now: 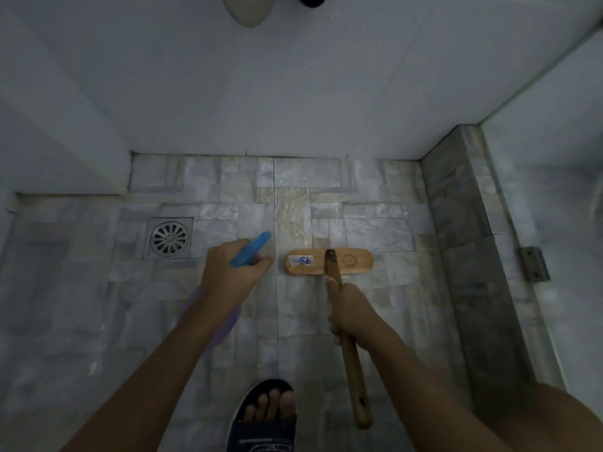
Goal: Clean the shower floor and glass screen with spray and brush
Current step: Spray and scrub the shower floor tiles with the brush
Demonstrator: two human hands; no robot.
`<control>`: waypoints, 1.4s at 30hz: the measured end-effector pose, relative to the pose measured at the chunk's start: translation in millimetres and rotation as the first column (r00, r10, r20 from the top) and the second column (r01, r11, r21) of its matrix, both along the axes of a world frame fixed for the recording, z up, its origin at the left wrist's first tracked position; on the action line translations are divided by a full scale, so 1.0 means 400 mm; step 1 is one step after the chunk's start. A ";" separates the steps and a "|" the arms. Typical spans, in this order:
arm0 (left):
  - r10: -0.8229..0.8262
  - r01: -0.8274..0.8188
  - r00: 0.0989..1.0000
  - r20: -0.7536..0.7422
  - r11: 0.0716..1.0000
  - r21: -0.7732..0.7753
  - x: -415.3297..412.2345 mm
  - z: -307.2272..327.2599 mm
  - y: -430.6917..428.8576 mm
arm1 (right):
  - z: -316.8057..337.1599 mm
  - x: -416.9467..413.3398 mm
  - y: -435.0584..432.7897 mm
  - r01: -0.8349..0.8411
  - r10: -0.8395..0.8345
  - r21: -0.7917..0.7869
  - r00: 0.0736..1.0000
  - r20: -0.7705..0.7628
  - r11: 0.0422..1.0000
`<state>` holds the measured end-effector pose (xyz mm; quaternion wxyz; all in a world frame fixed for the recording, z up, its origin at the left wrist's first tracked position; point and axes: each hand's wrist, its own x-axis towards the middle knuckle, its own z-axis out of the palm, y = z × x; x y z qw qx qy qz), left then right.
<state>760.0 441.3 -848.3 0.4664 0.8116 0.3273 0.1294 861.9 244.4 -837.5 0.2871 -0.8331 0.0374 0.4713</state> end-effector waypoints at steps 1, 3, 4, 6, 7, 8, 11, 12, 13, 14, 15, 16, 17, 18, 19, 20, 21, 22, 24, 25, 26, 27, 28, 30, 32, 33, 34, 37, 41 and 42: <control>-0.001 0.002 1.000 0.011 1.000 -0.001 0.003 0.001 0.006 | 0.004 -0.018 -0.005 0.006 -0.006 0.008 1.000 -0.009 1.000; 0.040 -0.040 0.999 0.017 0.999 0.012 0.007 0.002 0.018 | 0.025 -0.048 -0.011 0.016 -0.016 -0.007 0.999 -0.050 1.000; 0.057 -0.057 0.998 0.016 0.998 0.023 0.010 0.003 0.021 | 0.033 -0.053 -0.010 0.008 -0.010 -0.026 0.997 -0.072 1.000; 0.061 -0.063 0.997 0.038 0.997 0.047 0.013 0.010 0.026 | 0.041 -0.037 0.011 -0.070 0.066 -0.062 0.995 -0.073 0.996; 0.056 -0.060 0.997 0.061 0.996 0.061 0.013 0.017 0.030 | 0.037 -0.012 0.036 -0.135 0.133 -0.066 0.990 -0.039 0.989; 0.056 -0.062 0.995 0.082 0.996 0.069 0.015 0.025 0.036 | 0.023 0.030 0.073 -0.190 0.191 -0.053 0.982 0.006 0.980; 0.072 -0.077 0.991 0.115 0.996 0.041 0.024 0.044 0.052 | -0.008 0.195 0.244 -0.247 0.240 0.023 0.955 0.176 0.969; 0.079 -0.085 0.990 0.121 0.995 0.045 0.028 0.048 0.056 | -0.003 0.251 0.305 -0.239 0.227 0.041 0.955 0.190 0.970; 0.085 -0.092 0.989 0.123 0.994 0.052 0.031 0.051 0.058 | 0.006 0.294 0.353 -0.220 0.204 0.062 0.959 0.198 0.974; 0.091 -0.099 0.988 0.125 0.994 0.056 0.035 0.053 0.061 | 0.009 0.321 0.384 -0.229 0.212 0.058 0.953 0.217 0.972; 0.097 -0.105 0.987 0.127 0.993 0.061 0.040 0.053 0.064 | 0.003 0.327 0.393 -0.247 0.228 0.056 0.946 0.231 0.967; 0.104 -0.114 0.986 0.130 0.991 0.071 0.042 0.052 0.068 | -0.006 0.312 0.382 -0.274 0.255 0.049 0.935 0.247 0.960; 0.106 -0.117 0.985 0.133 0.990 0.078 0.045 0.051 0.071 | -0.016 0.273 0.349 -0.253 0.232 0.063 0.943 0.241 0.965; 0.103 -0.115 0.986 0.134 0.990 0.084 0.048 0.050 0.072 | -0.029 0.222 0.300 -0.224 0.205 0.063 0.953 0.221 0.973; 0.102 -0.114 0.986 0.132 0.989 0.094 0.050 0.052 0.073 | -0.039 0.163 0.242 -0.199 0.186 0.048 0.964 0.190 0.979; 0.105 -0.119 0.986 0.130 0.988 0.103 0.053 0.053 0.073 | -0.045 0.107 0.182 -0.193 0.188 0.019 0.972 0.137 0.981; 0.113 -0.126 0.985 0.130 0.987 0.103 0.055 0.052 0.074 | -0.044 0.055 0.124 -0.216 0.218 -0.026 0.973 0.081 0.976; 0.125 -0.137 0.984 0.129 0.986 0.095 0.057 0.050 0.077 | -0.035 0.022 0.086 -0.231 0.234 -0.065 0.971 0.042 0.971; 0.141 -0.152 0.982 0.123 0.985 0.083 0.057 0.047 0.081 | -0.025 0.017 0.091 -0.181 0.183 -0.078 0.983 0.014 0.980; 0.143 -0.153 0.983 0.114 0.985 0.078 0.055 0.042 0.082 | -0.027 0.042 0.121 -0.167 0.168 -0.044 0.985 0.029 0.985; 0.145 -0.152 0.984 0.104 0.986 0.069 0.053 0.040 0.082 | -0.028 0.080 0.168 -0.150 0.149 0.011 0.987 0.068 0.989; 0.148 -0.154 0.985 0.091 0.986 0.058 0.052 0.041 0.081 | -0.030 0.133 0.225 -0.130 0.121 0.076 0.986 0.114 0.989; 0.155 -0.159 0.985 0.079 0.986 0.049 0.051 0.044 0.081 | -0.026 0.193 0.288 -0.132 0.109 0.129 0.980 0.168 0.983; 0.164 -0.167 0.984 0.074 0.985 0.036 0.053 0.045 0.080 | -0.005 0.302 0.397 -0.176 0.149 0.138 0.972 0.184 0.975; 0.162 -0.166 0.984 0.072 0.985 0.039 0.059 0.052 0.081 | -0.009 0.344 0.434 -0.103 0.093 0.119 0.992 0.088 0.987; 0.157 -0.161 0.985 0.073 0.986 0.041 0.062 0.054 0.082 | -0.020 0.324 0.416 -0.113 0.103 0.108 0.990 0.097 0.988; 0.149 -0.152 0.986 0.072 0.987 0.044 0.064 0.053 0.084 | -0.017 0.292 0.385 -0.133 0.115 0.120 0.982 0.148 0.984; 0.159 -0.162 0.984 0.075 0.986 0.042 0.062 0.051 0.088 | -0.029 0.126 0.206 -0.176 0.172 0.049 0.982 0.084 0.983; 0.183 -0.185 0.981 0.068 0.982 0.031 0.044 0.038 0.089 | -0.004 0.017 0.099 -0.184 0.181 -0.085 0.982 -0.048 0.979; 0.184 -0.186 0.981 0.062 0.982 0.036 0.038 0.037 0.089 | -0.004 0.039 0.125 -0.200 0.198 -0.066 0.980 -0.033 0.978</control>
